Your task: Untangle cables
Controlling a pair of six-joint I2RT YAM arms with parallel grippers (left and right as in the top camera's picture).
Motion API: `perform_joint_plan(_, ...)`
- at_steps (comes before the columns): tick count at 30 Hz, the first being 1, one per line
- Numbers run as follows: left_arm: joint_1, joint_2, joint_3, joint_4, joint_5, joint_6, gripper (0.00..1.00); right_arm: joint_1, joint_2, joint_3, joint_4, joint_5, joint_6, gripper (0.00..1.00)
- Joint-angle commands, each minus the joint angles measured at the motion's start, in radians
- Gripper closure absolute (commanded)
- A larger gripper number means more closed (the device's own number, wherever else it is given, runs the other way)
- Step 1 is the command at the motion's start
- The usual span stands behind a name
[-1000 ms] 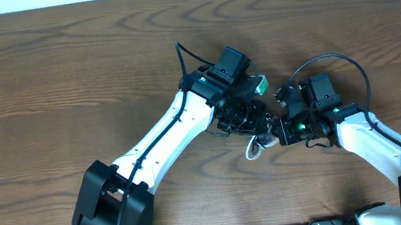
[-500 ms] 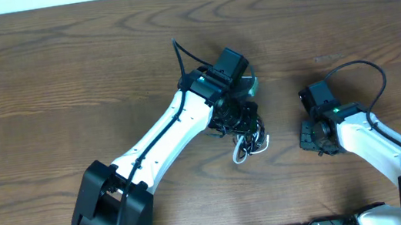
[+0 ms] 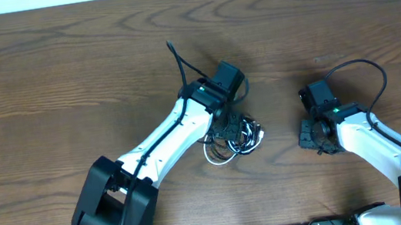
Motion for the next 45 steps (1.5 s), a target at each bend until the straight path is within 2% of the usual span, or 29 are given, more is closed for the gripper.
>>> perform_joint_plan(1,0.004,0.008,-0.048,0.069,-0.033,-0.029,0.28,0.002,0.005,0.000,0.006,-0.012,0.010,0.55)
perform_joint_plan(9,0.004,0.009,-0.090,0.134,-0.035,-0.046,0.28,0.002,0.005,0.000,0.045,-0.105,-0.089,0.54)
perform_joint_plan(14,0.004,0.009,-0.124,0.170,-0.034,-0.053,0.28,0.002,0.005,0.000,0.137,-0.314,-0.248,0.53)
perform_joint_plan(17,0.004,0.009,-0.163,0.220,-0.034,-0.075,0.30,0.002,0.005,0.000,0.230,-0.515,-0.345,0.49)
perform_joint_plan(19,0.004,0.009,-0.184,0.254,-0.033,-0.115,0.37,0.002,0.005,0.000,0.307,-0.650,-0.352,0.46)
perform_joint_plan(21,0.004,0.009,-0.192,0.291,0.001,-0.117,0.54,0.002,0.005,0.000,0.375,-0.738,-0.352,0.45)
perform_joint_plan(23,0.004,0.009,-0.192,0.308,0.039,-0.117,0.63,0.002,0.005,0.000,0.402,-0.772,-0.351,0.44)
perform_joint_plan(27,0.003,0.009,-0.192,0.321,0.080,-0.134,0.77,0.002,0.005,0.000,0.380,-0.771,-0.340,0.44)
perform_joint_plan(29,0.003,0.009,-0.192,0.322,0.092,-0.163,0.93,0.002,0.005,0.000,0.356,-0.737,-0.340,0.46)
perform_joint_plan(35,0.003,0.009,-0.192,0.322,0.222,-0.161,0.92,0.002,0.006,0.000,0.304,-0.523,-0.280,0.53)
perform_joint_plan(45,-0.055,0.009,-0.192,0.371,0.354,-0.151,0.92,0.002,0.006,-0.020,0.297,-0.523,-0.280,0.62)
